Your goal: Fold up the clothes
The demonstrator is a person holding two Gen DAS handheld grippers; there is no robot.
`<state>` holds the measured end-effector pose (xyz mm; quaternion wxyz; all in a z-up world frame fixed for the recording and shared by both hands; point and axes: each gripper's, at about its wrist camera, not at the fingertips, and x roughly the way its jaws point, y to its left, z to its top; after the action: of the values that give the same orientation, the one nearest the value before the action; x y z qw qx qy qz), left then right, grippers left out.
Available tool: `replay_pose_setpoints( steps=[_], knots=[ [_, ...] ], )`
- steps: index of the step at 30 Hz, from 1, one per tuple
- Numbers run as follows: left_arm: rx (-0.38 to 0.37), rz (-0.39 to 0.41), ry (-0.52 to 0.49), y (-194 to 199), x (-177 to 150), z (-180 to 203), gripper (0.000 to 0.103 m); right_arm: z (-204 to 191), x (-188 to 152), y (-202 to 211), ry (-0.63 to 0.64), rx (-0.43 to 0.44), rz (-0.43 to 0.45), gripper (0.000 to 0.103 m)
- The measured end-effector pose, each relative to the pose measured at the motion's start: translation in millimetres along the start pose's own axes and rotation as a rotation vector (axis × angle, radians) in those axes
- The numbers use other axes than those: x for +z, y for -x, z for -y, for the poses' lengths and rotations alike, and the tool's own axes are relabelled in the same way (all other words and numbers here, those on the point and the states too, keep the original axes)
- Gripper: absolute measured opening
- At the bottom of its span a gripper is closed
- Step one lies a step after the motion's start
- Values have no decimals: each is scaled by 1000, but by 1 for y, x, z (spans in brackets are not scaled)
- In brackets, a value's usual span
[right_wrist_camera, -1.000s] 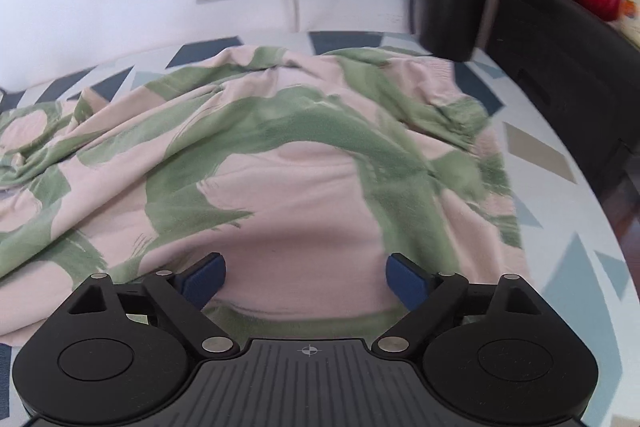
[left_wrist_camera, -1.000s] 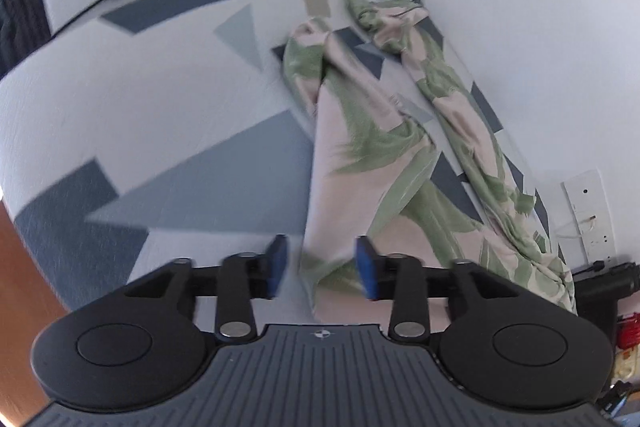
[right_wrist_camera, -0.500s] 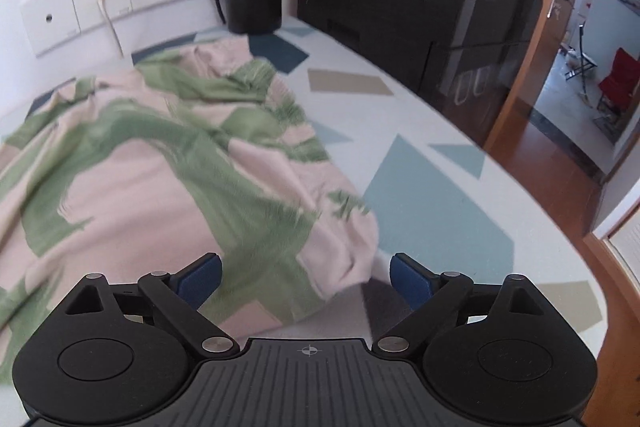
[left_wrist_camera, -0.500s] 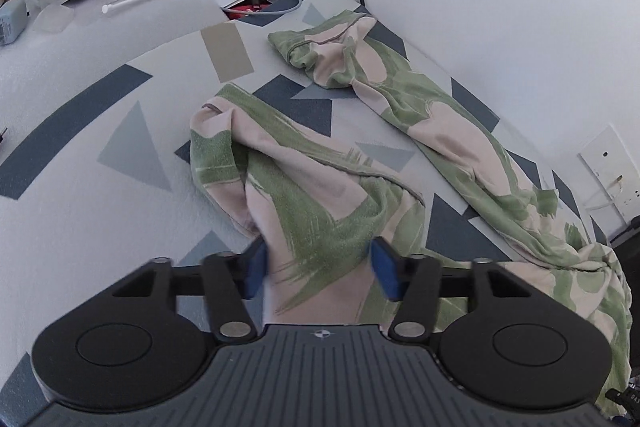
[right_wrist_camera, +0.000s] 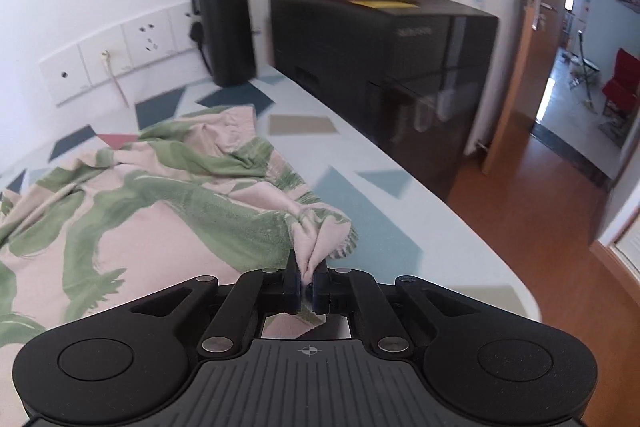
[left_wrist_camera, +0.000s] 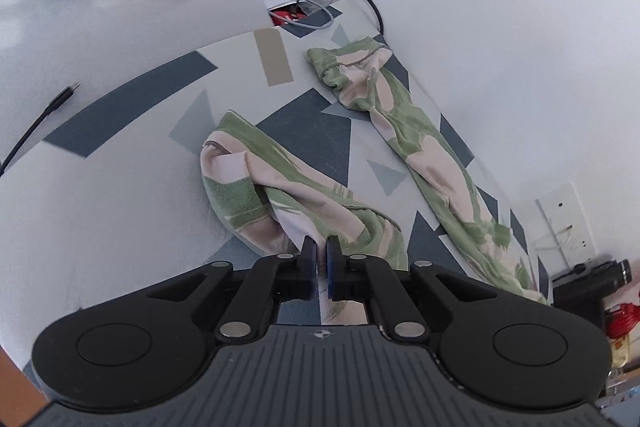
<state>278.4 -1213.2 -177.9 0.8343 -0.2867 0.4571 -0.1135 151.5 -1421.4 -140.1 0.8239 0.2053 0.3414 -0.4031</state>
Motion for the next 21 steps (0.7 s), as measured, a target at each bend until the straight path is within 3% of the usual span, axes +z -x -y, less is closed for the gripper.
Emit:
replay_pose_setpoints(
  steps=[7, 9, 10, 11, 13, 15, 17, 19, 21],
  knots=[
    [85, -69, 1, -8, -5, -14, 5, 27, -45, -9, -41, -100, -150, 4],
    [123, -94, -11, -9, -2, -11, 27, 26, -49, -9, -45, -121, -163, 6],
    [140, -99, -10, -8, -1, -10, 32, 23, -48, -10, -32, -132, -180, 9],
    [139, -97, -5, -6, 1, -8, 41, 20, -45, -9, -18, -148, -200, 19],
    [100, -84, -6, 3, 6, -1, 52, 15, -36, -2, -5, -152, -195, 33],
    [40, -70, -27, 14, 12, 11, 75, 11, -22, 14, -15, -133, -147, 44],
    [-75, -48, -66, 26, 16, 25, 83, 8, -6, 32, -54, -93, -98, 68],
    [-174, -38, -72, 34, 23, 38, 88, 8, 11, 50, -108, -29, -56, 74],
    [-225, -28, -105, 39, 32, 55, 90, 3, 27, 66, -136, 0, -19, 75]
  ],
)
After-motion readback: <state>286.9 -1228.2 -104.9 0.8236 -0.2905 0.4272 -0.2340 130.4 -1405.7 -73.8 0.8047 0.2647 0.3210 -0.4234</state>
